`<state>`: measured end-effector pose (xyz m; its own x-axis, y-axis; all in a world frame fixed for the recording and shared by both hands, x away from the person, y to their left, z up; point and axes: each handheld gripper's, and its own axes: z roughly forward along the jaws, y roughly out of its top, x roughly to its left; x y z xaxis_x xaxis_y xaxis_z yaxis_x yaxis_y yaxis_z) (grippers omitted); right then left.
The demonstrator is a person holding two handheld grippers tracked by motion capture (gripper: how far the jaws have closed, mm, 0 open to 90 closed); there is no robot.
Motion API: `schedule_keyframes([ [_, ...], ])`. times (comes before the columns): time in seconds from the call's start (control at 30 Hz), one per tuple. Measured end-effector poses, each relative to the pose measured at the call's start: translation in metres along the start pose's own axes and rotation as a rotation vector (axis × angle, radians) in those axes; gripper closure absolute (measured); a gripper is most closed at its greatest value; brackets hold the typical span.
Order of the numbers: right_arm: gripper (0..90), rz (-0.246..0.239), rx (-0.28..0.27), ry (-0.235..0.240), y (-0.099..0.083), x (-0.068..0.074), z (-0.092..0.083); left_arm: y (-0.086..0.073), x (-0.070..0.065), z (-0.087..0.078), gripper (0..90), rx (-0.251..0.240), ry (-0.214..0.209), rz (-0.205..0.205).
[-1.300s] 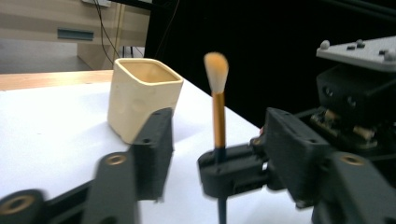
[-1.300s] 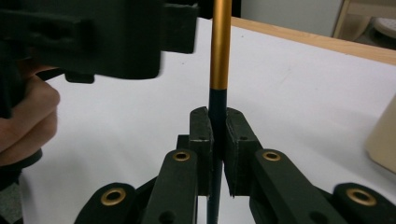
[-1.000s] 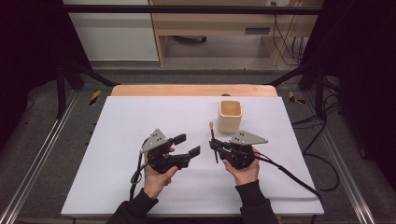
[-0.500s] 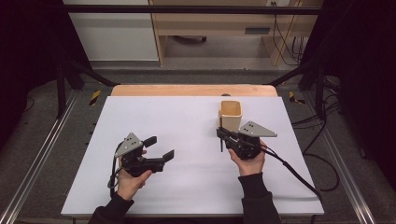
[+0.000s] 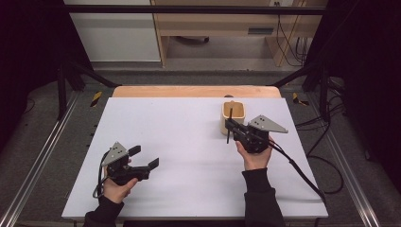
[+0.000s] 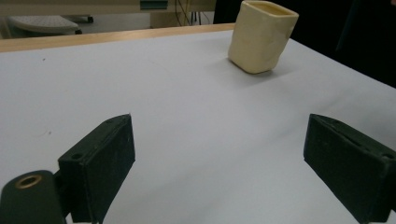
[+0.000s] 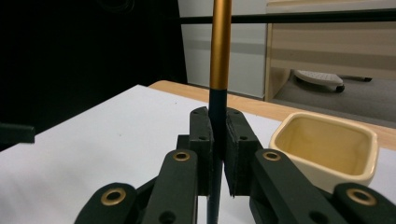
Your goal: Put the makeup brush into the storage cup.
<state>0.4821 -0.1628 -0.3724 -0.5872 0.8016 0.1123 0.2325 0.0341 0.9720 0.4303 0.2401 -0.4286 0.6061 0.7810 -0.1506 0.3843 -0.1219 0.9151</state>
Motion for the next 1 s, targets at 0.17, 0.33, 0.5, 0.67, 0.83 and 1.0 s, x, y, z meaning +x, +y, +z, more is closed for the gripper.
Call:
schedule_keyframes([
  [0.17,83.4,0.010,-0.014,-0.030,0.006,-0.004,0.003,-0.008,0.009,-0.003,8.3,0.023,0.026,-0.003],
  [0.33,83.4,0.028,-0.035,-0.065,0.014,-0.013,0.008,-0.009,0.014,-0.008,8.3,0.014,0.034,-0.008],
  [0.5,83.4,0.036,-0.052,-0.098,0.023,-0.022,0.014,-0.010,0.014,-0.008,8.3,0.018,0.036,0.001],
  [0.67,83.4,0.043,-0.059,-0.120,0.030,-0.030,0.020,-0.011,0.014,-0.007,8.3,0.026,0.040,0.011],
  [0.83,83.4,0.057,-0.078,-0.133,0.037,-0.037,0.030,-0.011,0.015,-0.006,8.3,0.030,0.044,0.010],
  [1.0,83.4,0.071,-0.082,-0.145,0.041,-0.045,0.040,-0.011,0.016,-0.006,8.3,0.031,0.050,0.008],
])
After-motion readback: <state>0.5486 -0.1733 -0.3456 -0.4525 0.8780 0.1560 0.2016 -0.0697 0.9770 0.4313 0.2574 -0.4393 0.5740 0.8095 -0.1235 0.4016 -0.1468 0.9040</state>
